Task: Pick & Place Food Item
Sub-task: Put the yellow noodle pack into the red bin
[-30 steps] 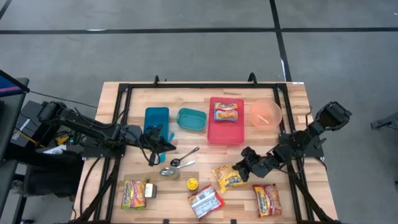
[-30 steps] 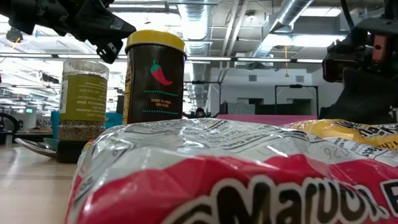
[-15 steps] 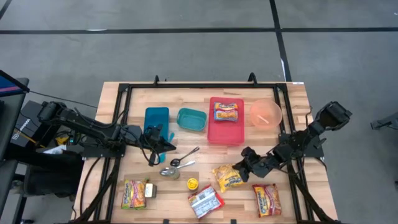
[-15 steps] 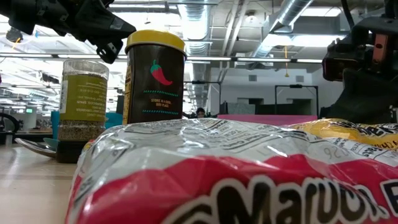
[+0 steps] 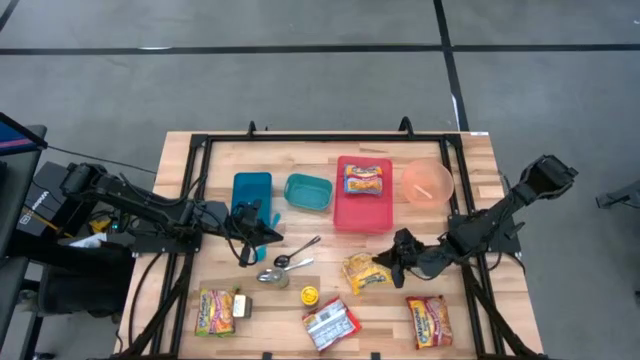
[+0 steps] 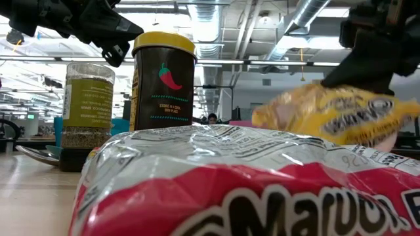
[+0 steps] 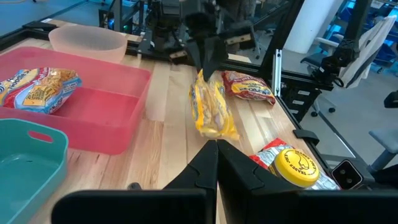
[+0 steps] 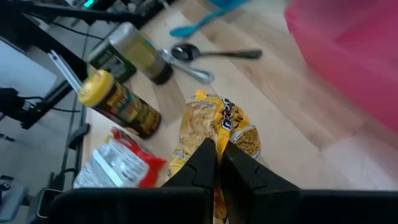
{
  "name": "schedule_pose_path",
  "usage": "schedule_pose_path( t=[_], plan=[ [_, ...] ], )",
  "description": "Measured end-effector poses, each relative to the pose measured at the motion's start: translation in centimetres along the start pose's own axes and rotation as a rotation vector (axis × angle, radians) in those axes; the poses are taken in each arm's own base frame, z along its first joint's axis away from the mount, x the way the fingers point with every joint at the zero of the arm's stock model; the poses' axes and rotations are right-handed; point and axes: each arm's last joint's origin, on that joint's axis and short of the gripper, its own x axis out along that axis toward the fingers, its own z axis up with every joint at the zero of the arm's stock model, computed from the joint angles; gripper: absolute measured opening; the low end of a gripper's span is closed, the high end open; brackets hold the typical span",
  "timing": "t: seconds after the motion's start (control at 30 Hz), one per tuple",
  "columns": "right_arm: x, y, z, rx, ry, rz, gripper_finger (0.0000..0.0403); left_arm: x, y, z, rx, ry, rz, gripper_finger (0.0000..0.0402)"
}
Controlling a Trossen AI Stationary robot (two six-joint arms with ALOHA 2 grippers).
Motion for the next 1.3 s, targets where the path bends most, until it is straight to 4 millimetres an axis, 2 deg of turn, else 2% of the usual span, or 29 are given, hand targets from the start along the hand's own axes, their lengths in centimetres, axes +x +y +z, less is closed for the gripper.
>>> schedule_pose_path(
  t=[0.3, 0.6, 0.93, 1.3],
  plan=[
    [-1.7, 0.5, 2.1, -0.076, -0.137, 0.019, 0.0008, 0.0, 0.0, 0.0, 0.000, 0.000, -0.001, 0.0000],
    [-3.1, -0.2, 5.5, -0.161, -0.329, -0.065, 0.0008, 0.0, 0.0, 0.0, 0.000, 0.000, -0.001, 0.0000],
    [-3.6, -2.4, 9.2, -0.190, -0.468, -0.211, 0.0008, 0.0, 0.0, 0.0, 0.000, 0.001, -0.003, 0.0000],
    [-2.8, -5.9, 10.9, -0.183, -0.439, -0.407, 0.0008, 0.0, 0.0, 0.0, 0.000, 0.001, -0.005, 0.0000]
  ],
)
